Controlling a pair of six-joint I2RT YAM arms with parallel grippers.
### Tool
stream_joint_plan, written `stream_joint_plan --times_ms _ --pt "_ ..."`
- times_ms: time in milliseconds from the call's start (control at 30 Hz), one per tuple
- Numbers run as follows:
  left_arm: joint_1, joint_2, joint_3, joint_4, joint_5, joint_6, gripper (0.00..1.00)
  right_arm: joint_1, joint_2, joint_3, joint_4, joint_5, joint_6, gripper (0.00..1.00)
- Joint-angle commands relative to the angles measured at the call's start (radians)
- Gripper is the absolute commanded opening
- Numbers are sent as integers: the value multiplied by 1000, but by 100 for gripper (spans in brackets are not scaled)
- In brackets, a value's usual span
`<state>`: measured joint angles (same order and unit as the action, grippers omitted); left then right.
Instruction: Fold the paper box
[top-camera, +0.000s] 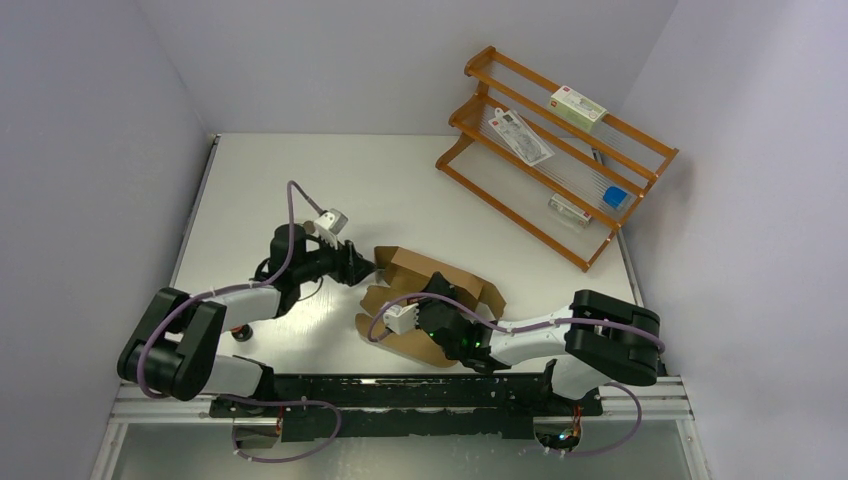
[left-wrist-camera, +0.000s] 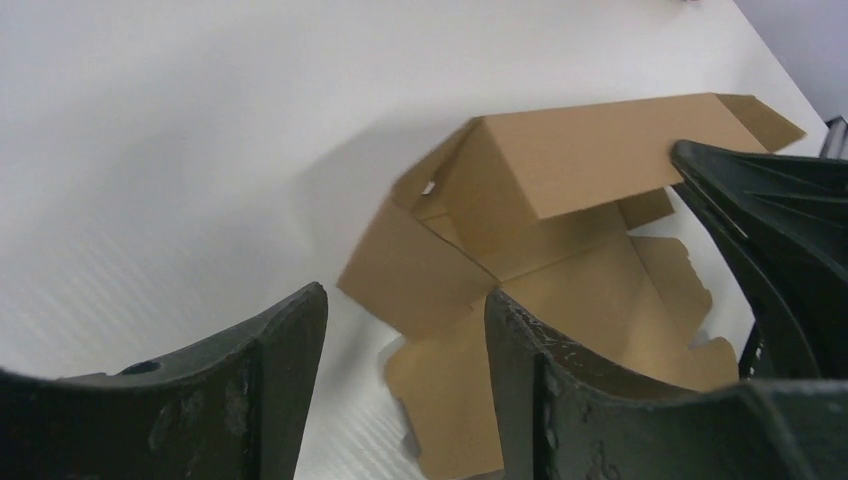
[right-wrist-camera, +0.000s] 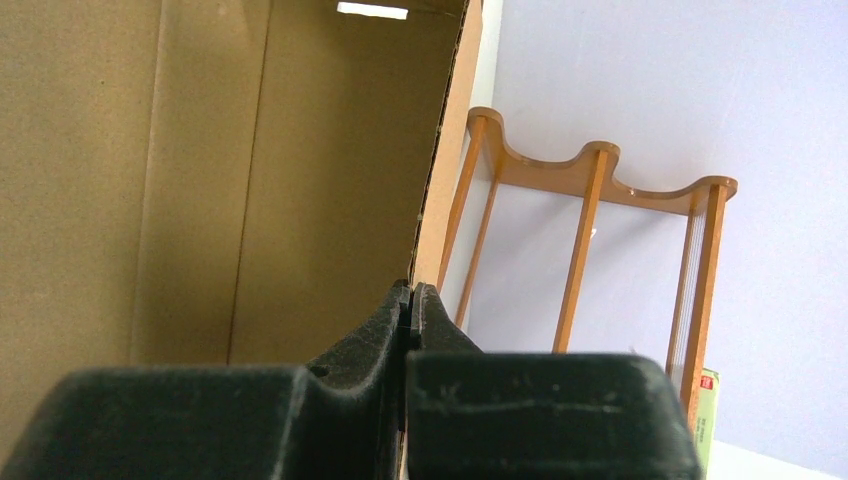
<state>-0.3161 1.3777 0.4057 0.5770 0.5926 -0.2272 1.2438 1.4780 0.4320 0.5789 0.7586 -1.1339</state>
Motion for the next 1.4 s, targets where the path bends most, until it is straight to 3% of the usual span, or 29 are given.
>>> stream_joint_plan --times_ms 0,300,467,600,800,1133,1267,1367 --pt "-54 -16 -28 90 30 -7 63 9 3 5 -34 -52 10 0" --pt "-86 -20 -79 189 6 -47 59 9 -16 12 -61 -61 17 0" --pt "-86 -91 -25 32 -109 -23 57 9 -18 11 -67 -55 28 0" --pt "-86 -108 -17 -29 -195 -13 50 9 -31 18 -67 -53 30 0" --pt "-99 -99 -19 -8 -207 -13 37 9 -23 38 -90 -47 31 0" --pt "-115 -157 2 -63 -324 3 6 -7 32 85 -33 -64 -12 0" --pt "-115 -194 8 -103 -375 13 5 -14 48 132 -85 -54 32 3" --pt "-114 -222 6 -133 -442 19 5 -15 24 168 -179 -49 98 13"
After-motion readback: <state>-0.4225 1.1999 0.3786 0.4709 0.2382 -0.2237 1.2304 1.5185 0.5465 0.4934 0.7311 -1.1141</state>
